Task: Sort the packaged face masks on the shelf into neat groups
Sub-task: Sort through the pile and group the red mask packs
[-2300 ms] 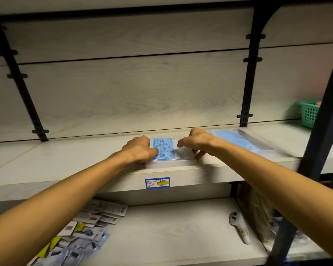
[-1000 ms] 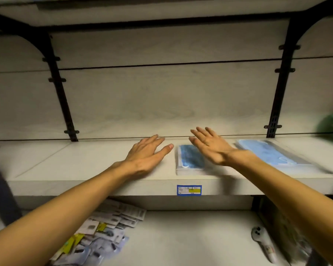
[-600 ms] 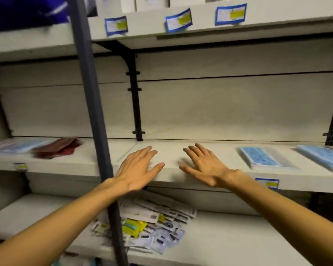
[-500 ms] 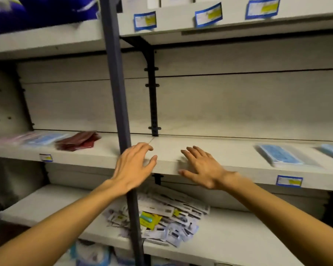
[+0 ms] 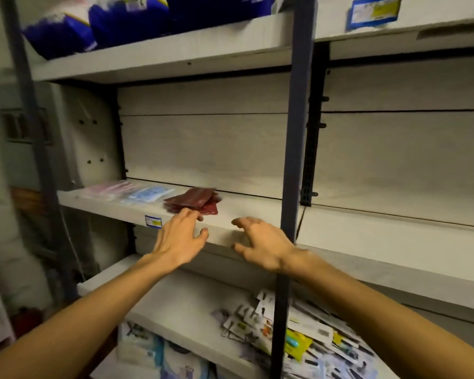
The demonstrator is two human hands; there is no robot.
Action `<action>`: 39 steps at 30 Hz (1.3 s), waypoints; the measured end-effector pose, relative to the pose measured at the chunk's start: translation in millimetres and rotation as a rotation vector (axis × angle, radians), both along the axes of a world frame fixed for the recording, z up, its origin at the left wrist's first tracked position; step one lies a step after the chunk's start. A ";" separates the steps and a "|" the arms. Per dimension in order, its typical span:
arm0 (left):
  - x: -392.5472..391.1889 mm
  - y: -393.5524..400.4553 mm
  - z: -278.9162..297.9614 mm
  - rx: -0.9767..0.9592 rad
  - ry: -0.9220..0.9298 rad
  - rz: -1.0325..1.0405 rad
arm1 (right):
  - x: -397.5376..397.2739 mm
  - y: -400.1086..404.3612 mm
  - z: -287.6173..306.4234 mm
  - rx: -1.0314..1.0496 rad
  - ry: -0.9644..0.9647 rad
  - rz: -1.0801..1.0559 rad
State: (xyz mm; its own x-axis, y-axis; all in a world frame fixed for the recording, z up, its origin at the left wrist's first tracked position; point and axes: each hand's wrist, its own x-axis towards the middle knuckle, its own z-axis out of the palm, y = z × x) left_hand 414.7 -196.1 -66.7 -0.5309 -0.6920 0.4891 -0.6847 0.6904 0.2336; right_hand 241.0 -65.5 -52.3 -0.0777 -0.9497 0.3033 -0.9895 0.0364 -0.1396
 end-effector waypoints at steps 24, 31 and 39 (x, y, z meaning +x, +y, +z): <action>-35.1 -256.4 5.3 0.248 -0.099 -0.091 | -33.9 -252.7 32.4 0.476 -1.379 -0.212; -20.0 -280.7 15.7 0.457 -0.025 -0.251 | 18.4 -278.0 33.0 0.312 -1.319 -0.501; -31.1 -314.4 14.8 0.837 0.405 -0.365 | 53.3 -274.3 28.8 -0.164 -1.376 -0.428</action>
